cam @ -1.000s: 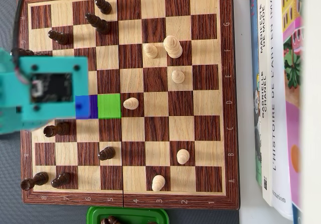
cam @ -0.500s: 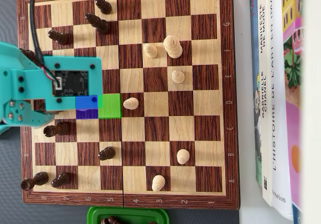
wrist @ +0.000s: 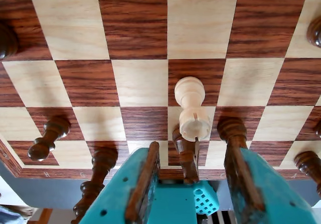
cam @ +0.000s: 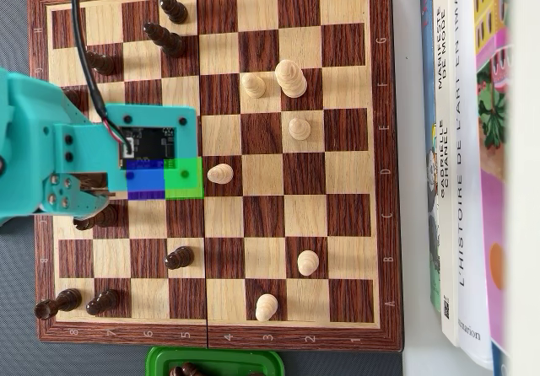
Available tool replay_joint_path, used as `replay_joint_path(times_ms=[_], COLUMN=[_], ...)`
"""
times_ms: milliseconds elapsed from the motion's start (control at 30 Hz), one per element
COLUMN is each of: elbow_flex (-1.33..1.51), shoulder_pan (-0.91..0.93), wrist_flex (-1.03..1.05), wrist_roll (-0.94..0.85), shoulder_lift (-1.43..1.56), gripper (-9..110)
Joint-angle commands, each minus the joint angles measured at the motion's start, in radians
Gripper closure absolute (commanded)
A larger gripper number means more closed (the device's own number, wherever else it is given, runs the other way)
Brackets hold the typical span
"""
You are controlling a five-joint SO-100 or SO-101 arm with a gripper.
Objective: Play chess
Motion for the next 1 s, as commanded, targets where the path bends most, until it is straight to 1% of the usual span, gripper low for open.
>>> replay_joint_path(times_ms=[0,200,967], elbow_flex=[-0.040,-0.043,-0.046], shoulder_pan=[0.011,0.014,0.031], wrist_flex=[-0.009,-0.049,-0.078], wrist_roll=[0.006,0.005,0.000], shoulder_lift=[-0.003,-0.058,-0.178], gripper=[82,82,82])
